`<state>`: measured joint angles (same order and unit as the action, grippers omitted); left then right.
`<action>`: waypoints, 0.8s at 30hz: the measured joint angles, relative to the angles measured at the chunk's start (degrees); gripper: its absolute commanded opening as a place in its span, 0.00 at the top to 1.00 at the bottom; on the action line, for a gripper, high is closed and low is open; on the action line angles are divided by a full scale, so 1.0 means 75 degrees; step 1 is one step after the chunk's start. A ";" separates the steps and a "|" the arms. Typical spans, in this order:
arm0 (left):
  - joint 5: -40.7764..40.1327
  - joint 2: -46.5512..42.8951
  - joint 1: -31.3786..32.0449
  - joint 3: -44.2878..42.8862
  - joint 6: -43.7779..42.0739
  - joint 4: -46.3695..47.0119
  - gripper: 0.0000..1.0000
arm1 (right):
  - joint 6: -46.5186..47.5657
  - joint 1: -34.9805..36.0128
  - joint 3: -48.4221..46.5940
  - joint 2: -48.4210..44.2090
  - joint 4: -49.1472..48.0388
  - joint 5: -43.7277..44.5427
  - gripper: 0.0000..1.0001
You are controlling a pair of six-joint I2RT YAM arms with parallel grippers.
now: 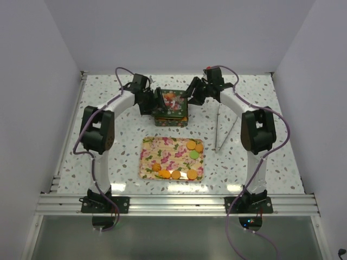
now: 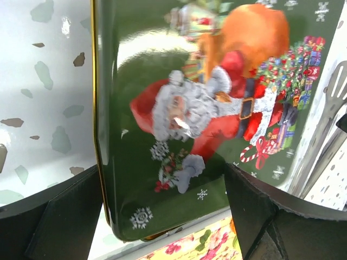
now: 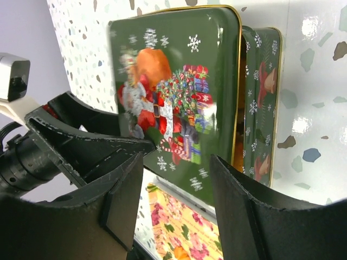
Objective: Pack the cookies
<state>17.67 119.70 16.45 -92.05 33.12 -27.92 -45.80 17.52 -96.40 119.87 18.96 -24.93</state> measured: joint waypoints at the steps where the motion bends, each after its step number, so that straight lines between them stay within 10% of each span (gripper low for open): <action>1: 0.0023 0.0029 0.0000 -0.0006 -0.0003 -0.0003 0.08 | 0.0000 -0.0003 0.0000 0.0000 0.0003 0.0003 0.45; 24: 0.0644 0.0064 -0.0017 0.0105 -0.0096 0.0070 0.01 | 0.0003 0.0015 0.0688 0.0000 0.0032 0.0195 0.47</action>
<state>22.50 120.18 16.32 -91.26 32.40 -27.40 -45.78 17.63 -91.24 119.87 19.20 -23.46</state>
